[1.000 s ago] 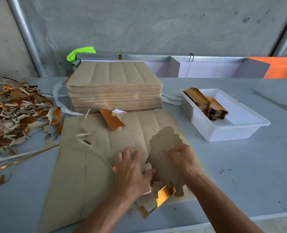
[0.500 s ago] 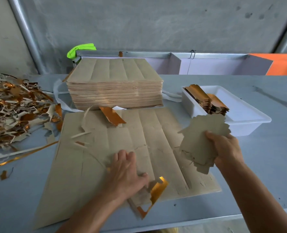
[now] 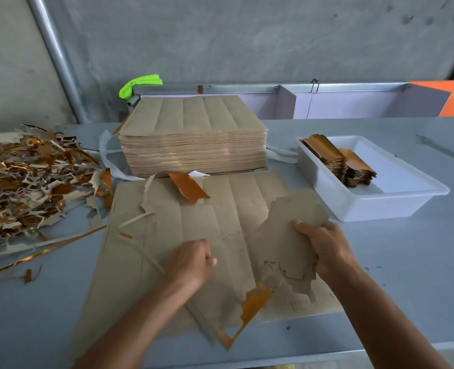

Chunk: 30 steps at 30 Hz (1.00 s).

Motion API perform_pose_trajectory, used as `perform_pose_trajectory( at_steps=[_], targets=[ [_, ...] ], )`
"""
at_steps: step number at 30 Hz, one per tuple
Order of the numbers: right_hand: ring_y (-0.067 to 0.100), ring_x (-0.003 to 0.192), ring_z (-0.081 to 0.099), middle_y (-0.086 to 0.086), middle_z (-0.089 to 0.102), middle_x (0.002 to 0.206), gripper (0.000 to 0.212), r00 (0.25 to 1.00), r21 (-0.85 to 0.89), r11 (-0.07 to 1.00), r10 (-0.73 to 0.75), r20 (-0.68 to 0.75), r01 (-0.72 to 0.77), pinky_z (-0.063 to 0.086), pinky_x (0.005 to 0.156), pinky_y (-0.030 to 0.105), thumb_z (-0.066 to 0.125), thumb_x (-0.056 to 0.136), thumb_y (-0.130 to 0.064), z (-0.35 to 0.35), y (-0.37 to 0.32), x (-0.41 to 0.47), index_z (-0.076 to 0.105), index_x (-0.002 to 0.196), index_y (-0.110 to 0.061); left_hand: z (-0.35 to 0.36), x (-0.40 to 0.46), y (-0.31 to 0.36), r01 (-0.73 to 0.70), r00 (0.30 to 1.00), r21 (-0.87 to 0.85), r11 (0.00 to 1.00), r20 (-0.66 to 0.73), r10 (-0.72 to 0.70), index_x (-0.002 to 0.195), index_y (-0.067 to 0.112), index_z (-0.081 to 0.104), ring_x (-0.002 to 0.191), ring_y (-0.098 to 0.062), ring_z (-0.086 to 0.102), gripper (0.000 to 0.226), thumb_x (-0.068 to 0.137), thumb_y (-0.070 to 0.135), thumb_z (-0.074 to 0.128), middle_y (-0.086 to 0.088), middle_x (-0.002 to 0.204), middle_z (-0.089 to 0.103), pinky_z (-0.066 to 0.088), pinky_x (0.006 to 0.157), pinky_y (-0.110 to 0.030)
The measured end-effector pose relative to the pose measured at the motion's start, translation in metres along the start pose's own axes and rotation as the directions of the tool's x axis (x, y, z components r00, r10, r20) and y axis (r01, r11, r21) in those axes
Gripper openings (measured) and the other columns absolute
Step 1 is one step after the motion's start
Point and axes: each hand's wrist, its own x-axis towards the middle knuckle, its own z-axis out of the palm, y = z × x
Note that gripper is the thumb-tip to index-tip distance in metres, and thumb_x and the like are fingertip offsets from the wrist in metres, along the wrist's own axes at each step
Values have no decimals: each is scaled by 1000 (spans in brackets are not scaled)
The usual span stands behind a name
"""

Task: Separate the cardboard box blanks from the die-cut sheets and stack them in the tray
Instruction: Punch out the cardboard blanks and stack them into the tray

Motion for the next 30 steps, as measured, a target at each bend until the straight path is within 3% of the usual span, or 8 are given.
perform_pose_trajectory(
  at_steps=[5,8,12,15,18,23,27,30],
  targets=[
    [19,76,64,3,67,85,11,1000,-16,1000,1,20,0,48,50,29,65,87,-11,11,2,5,59,94,-16,-15,38,-9,131,952,-252,959,-237,-193,112,15,52,98,-28,56,35,89,42,56,-10,112,53,39,75,-31],
    [20,76,65,3,68,86,10,999,-55,998,-17,37,19,50,51,29,65,87,-12,22,1,11,60,95,-17,-14,69,-13,164,959,-367,916,-160,-236,138,26,40,106,-29,55,54,90,48,52,-13,128,40,39,82,-29],
    [25,88,63,7,65,101,36,987,-232,960,-149,52,157,56,73,46,65,86,-13,36,-5,25,51,120,-13,-7,104,-14,200,965,-466,862,-57,-255,142,23,39,119,-28,49,57,92,46,50,-14,139,34,39,96,-32],
    [17,83,53,-3,52,96,65,919,-497,783,-383,90,375,51,76,41,60,88,-7,42,-16,40,29,142,-25,-6,118,-10,218,957,-441,871,-81,-280,133,5,50,124,-30,47,50,94,37,51,-16,137,46,38,99,-34],
    [26,73,54,4,50,86,84,765,-648,486,-594,248,587,47,70,41,42,87,5,53,-29,53,6,149,-39,-6,114,5,100,956,-312,945,-234,-178,99,3,64,103,-31,57,26,92,27,56,-15,109,60,42,81,-33],
    [25,76,57,10,63,104,37,746,-826,90,-492,449,557,51,69,37,43,93,-3,96,-39,79,46,117,-32,-5,93,39,-121,950,-250,961,-309,39,101,11,61,97,-26,57,16,89,20,58,-6,102,53,44,83,-36],
    [29,85,58,12,65,102,37,805,-777,272,-381,455,568,48,73,35,42,89,-3,121,-30,89,55,116,-24,2,79,56,-250,941,-283,926,-298,163,106,13,57,93,-21,55,18,89,20,56,0,105,47,47,80,-32],
    [36,89,59,13,61,94,53,839,-698,468,-355,413,542,48,77,43,36,85,0,127,-24,91,33,130,-28,9,76,58,-272,940,-262,926,-280,197,107,14,55,90,-18,56,18,90,20,56,1,109,41,41,73,-22]
  ],
)
